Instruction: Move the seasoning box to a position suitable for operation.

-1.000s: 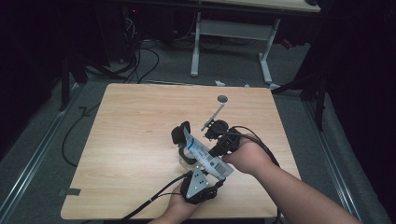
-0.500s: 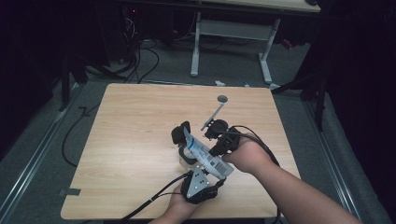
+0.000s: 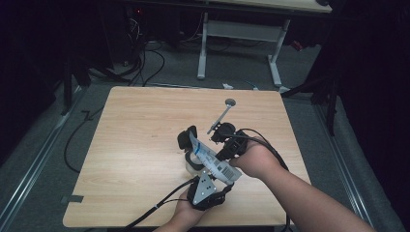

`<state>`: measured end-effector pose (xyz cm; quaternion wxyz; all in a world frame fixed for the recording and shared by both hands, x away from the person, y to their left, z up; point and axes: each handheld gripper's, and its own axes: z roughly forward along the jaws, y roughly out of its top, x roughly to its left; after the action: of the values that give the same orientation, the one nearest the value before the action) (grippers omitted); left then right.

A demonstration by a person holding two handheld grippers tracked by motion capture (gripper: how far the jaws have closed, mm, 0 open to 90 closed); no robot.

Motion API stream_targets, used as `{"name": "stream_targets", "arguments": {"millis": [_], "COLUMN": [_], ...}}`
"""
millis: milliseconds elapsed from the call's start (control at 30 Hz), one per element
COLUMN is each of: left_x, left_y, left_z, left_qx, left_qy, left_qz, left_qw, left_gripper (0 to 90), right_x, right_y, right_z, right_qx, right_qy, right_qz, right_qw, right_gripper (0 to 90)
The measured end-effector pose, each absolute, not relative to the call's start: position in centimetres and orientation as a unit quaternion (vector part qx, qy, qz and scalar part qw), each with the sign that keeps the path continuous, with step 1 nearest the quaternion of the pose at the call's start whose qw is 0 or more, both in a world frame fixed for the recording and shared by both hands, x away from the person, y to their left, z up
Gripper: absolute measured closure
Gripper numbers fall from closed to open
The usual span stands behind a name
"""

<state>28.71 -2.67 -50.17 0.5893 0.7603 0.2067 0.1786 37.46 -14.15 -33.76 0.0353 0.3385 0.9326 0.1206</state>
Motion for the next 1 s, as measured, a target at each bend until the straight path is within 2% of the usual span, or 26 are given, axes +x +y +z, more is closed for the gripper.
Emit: {"name": "stream_targets", "arguments": {"millis": [1000], "left_x": [28.67], "left_y": [-2.65], "left_z": [-49.60], "left_qx": [0.754], "left_qy": [0.203], "left_qz": [0.188], "left_qw": [0.596], "left_gripper": [52.0], "right_x": [37.49], "right_y": [-14.05], "right_z": [-33.26], "right_qx": [0.336], "right_qy": [0.933], "right_qz": [0.124], "right_qw": [0.039], "right_gripper": [90.0]}}
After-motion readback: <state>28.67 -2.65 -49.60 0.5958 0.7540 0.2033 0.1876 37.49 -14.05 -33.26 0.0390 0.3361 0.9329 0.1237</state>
